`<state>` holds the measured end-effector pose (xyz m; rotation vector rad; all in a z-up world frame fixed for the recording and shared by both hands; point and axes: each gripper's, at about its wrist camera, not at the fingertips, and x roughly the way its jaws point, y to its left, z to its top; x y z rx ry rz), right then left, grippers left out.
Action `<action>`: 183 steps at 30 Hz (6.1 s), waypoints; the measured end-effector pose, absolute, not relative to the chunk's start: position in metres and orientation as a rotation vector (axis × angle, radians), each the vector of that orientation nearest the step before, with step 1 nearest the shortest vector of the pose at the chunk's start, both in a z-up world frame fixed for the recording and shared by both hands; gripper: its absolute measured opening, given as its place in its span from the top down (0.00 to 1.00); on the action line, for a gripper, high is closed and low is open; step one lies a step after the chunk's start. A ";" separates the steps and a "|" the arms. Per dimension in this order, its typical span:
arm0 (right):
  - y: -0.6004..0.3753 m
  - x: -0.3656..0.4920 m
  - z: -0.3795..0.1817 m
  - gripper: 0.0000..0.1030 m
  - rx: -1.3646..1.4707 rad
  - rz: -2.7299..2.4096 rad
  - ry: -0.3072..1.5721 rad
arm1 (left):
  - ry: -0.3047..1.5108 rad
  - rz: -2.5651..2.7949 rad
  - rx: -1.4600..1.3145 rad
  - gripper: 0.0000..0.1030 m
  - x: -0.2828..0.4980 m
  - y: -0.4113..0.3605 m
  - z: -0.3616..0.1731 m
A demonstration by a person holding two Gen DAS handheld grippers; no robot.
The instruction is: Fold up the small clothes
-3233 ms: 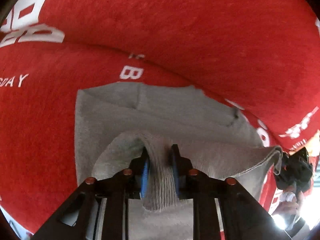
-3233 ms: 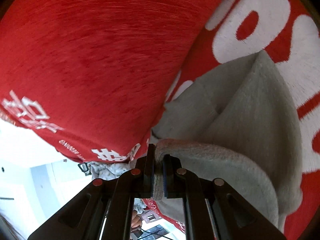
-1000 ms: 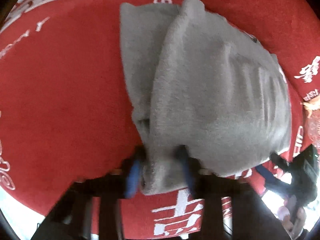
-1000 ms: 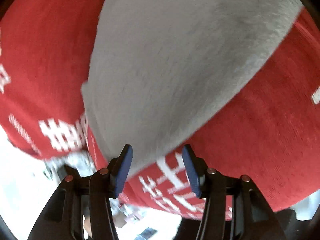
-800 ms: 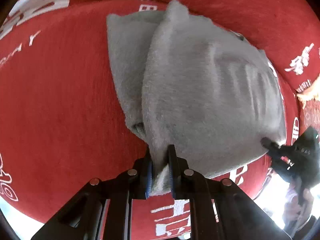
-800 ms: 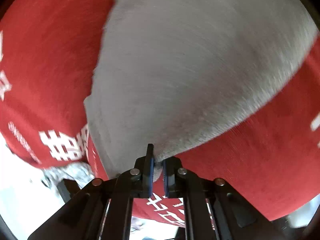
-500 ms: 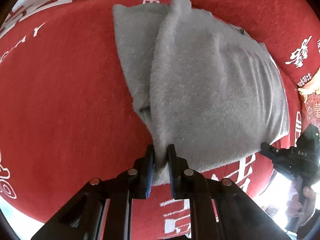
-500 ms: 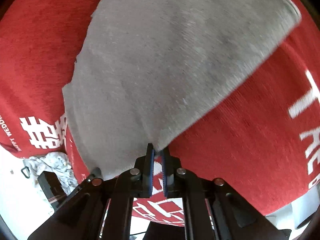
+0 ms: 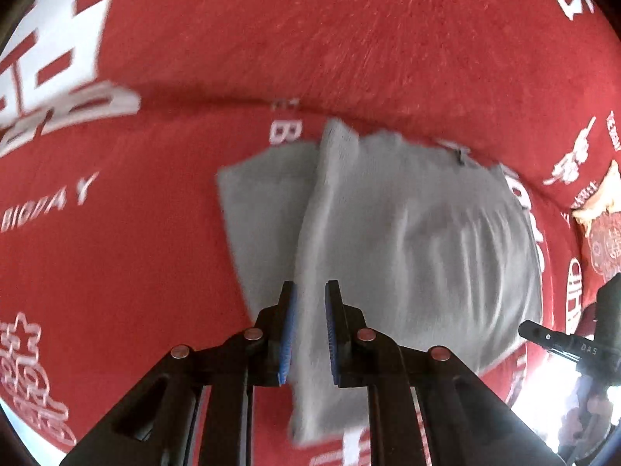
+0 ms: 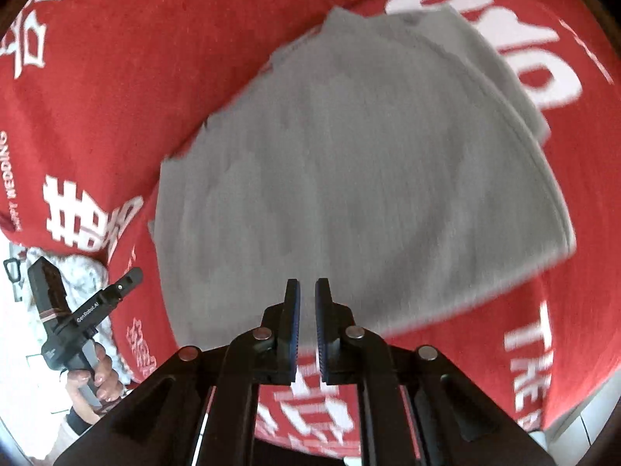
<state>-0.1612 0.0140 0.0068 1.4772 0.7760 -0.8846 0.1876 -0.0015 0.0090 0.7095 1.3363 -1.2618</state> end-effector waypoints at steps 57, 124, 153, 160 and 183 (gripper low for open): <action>0.036 -0.124 -0.016 0.50 1.622 -0.766 0.792 | 1.324 -1.000 0.919 0.00 0.165 0.004 -0.016; 0.070 -0.075 -0.023 0.87 1.668 -0.506 0.773 | 1.811 -1.337 0.624 0.36 0.162 -0.034 -0.062; -0.022 -0.141 -0.012 0.89 1.568 -0.682 0.689 | 1.333 -1.601 0.755 0.83 0.022 -0.101 0.076; -0.023 -0.242 -0.014 0.89 1.736 -0.754 0.447 | 1.266 -1.695 0.907 0.82 -0.095 -0.138 0.068; -0.032 -0.341 -0.059 0.47 1.997 -0.665 -0.084 | 1.094 -1.560 0.868 0.22 -0.079 -0.108 0.077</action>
